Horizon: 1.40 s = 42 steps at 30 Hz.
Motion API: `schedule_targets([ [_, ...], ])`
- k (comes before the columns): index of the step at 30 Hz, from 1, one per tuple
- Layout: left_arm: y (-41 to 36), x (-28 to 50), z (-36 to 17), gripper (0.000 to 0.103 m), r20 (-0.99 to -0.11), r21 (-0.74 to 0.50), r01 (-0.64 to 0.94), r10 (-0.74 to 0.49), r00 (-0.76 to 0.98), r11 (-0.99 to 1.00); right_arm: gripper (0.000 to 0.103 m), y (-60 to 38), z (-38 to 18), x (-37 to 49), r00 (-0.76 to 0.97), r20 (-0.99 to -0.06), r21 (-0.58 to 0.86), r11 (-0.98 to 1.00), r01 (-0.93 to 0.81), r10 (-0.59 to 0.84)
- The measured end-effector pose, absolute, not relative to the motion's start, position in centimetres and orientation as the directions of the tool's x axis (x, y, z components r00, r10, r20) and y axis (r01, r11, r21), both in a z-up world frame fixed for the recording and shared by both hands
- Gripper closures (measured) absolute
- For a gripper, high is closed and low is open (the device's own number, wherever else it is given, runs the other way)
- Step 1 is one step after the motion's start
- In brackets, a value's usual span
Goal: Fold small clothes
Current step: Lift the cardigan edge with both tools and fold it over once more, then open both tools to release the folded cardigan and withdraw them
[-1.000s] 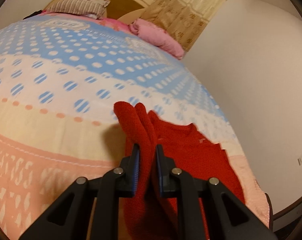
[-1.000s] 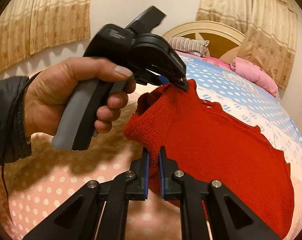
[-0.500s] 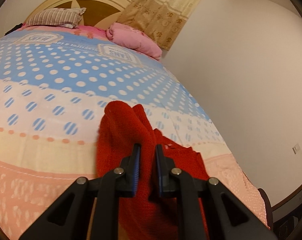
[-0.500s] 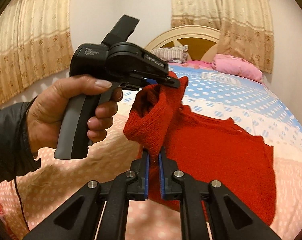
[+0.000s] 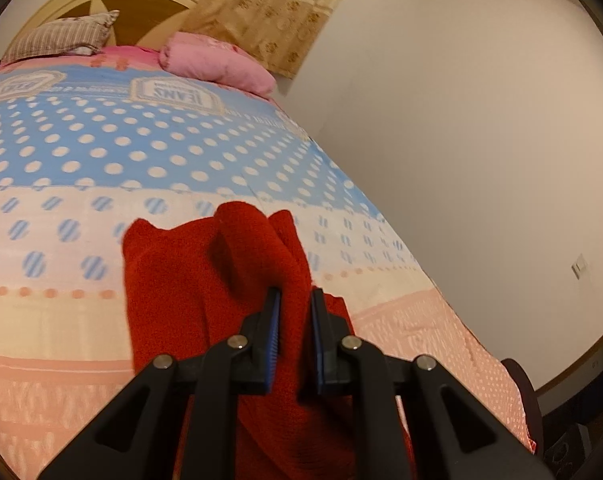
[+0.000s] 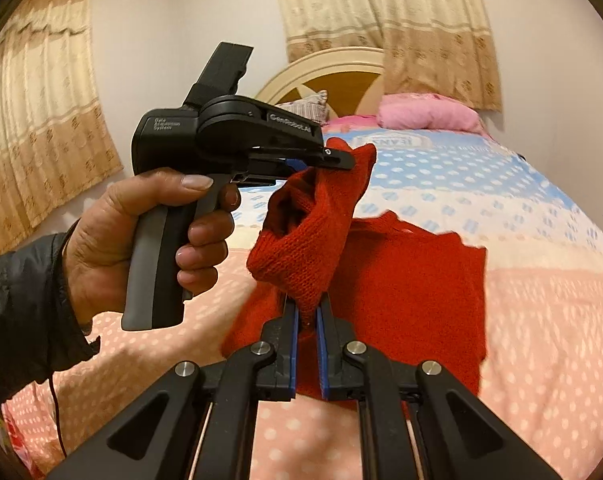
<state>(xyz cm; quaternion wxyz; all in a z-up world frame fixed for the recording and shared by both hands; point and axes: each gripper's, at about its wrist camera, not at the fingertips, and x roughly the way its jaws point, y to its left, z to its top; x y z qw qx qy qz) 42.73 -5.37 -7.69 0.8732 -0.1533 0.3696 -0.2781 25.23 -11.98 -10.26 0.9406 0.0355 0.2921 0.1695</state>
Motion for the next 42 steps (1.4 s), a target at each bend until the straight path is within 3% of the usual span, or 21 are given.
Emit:
schedule_targets([
  [17,-14.2,42.8,-10.4,0.088,-0.644,-0.357,0.473,-0.579,0.499,0.805,0.096,-19.6,-13.6,24.5,0.744,-0.6,0.297,0.945,-0.135,0.295],
  [22,-16.3,40.7,-10.0,0.074,-0.679,-0.224,0.523,-0.516,0.521,0.823,0.096,-21.1,-15.2,24.1,0.726,-0.624,0.345,0.936,-0.078,0.29],
  [24,-15.9,38.8,-9.1,0.054,-0.657,-0.143,0.555,-0.497,0.566,0.82,0.096,-21.5,-15.4,24.0,0.723,-0.625,0.36,0.931,-0.068,0.294],
  [26,-14.7,37.0,-8.7,0.043,-0.629,-0.089,0.571,-0.491,0.603,0.816,0.096,-21.7,-15.5,23.9,0.723,-0.622,0.37,0.927,-0.067,0.3],
  [32,-8.9,33.5,-11.0,0.04,-0.636,0.018,0.531,-0.4,0.66,0.847,0.095,-22.5,-16.2,24.0,0.706,-0.621,0.43,0.901,-0.057,0.341],
  [35,-6.7,33.0,-12.4,0.036,-0.644,-0.006,0.498,-0.384,0.661,0.867,0.095,-22.6,-16.2,24.1,0.709,-0.617,0.435,0.899,-0.054,0.342],
  [39,-4.2,32.1,-13.1,0.027,-0.629,-0.152,0.467,-0.45,0.634,0.871,0.095,-22.4,-16.4,24.2,0.703,-0.628,0.422,0.905,-0.052,0.333],
  [42,-3.5,29.9,-13.4,0.021,-0.618,-0.193,0.473,-0.481,0.623,0.86,0.095,-22.4,-16.6,24.3,0.698,-0.638,0.42,0.907,-0.038,0.325],
])
